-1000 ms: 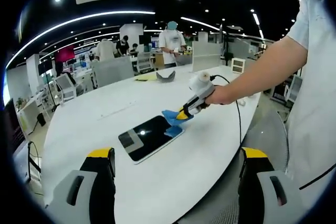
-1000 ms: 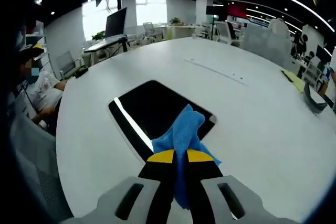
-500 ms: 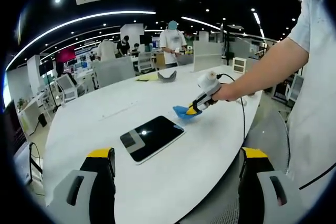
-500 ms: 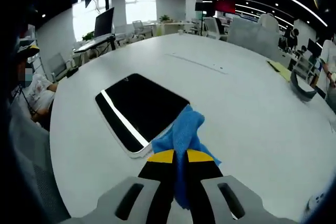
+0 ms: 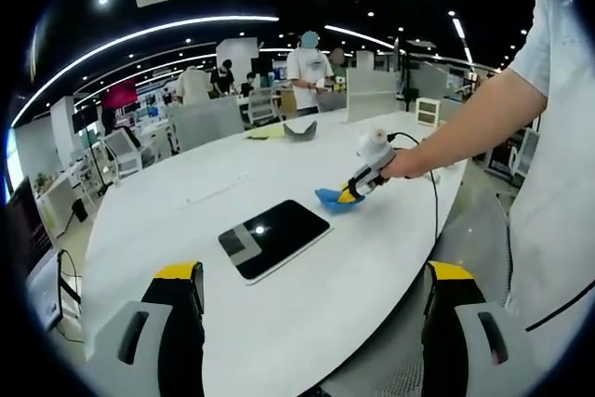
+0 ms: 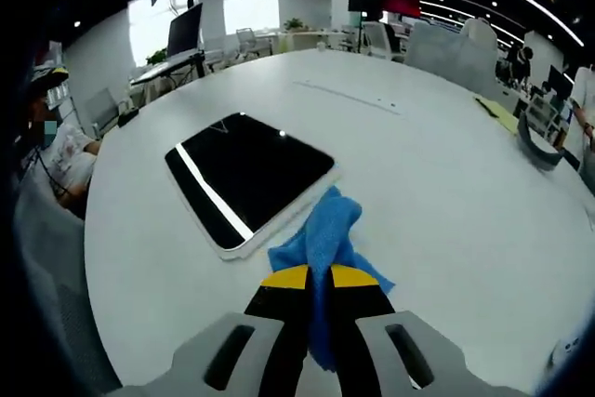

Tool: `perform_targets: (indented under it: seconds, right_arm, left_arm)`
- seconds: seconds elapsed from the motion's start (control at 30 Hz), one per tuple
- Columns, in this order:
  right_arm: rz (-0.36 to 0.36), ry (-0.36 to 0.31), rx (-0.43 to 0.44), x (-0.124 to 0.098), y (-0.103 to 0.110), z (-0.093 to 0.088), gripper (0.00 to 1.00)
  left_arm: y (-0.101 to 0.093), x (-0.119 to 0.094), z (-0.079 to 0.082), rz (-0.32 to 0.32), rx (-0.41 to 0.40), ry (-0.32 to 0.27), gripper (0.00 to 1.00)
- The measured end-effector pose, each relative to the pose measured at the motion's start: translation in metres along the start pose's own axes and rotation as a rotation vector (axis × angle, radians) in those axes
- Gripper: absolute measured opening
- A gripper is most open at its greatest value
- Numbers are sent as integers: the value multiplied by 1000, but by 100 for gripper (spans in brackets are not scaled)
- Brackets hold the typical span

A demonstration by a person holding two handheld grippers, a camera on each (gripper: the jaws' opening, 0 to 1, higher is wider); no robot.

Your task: Wipe the mirror surface with the cleaning cloth until all visible marks leave the cleaned area.

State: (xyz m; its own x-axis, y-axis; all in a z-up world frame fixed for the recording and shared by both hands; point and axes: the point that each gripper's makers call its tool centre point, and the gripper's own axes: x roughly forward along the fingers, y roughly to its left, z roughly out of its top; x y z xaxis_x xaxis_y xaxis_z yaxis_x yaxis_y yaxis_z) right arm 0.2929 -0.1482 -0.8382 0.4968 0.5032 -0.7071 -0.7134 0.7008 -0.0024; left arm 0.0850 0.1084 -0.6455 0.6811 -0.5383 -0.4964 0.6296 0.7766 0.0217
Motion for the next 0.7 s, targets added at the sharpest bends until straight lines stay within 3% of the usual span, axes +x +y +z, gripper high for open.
perform_targets:
  seconds: [0.4, 0.5, 0.7]
  right_arm:
    - [28, 1, 21, 10, 1, -8, 2]
    - [23, -18, 55, 9, 1, -9, 2]
    - [28, -51, 37, 8, 2, -11, 2]
  left_arm:
    - [-5, 9, 2, 7, 7, 30, 99]
    - [-5, 13, 1, 10, 8, 46, 99]
    - [-6, 19, 6, 9, 10, 47, 99]
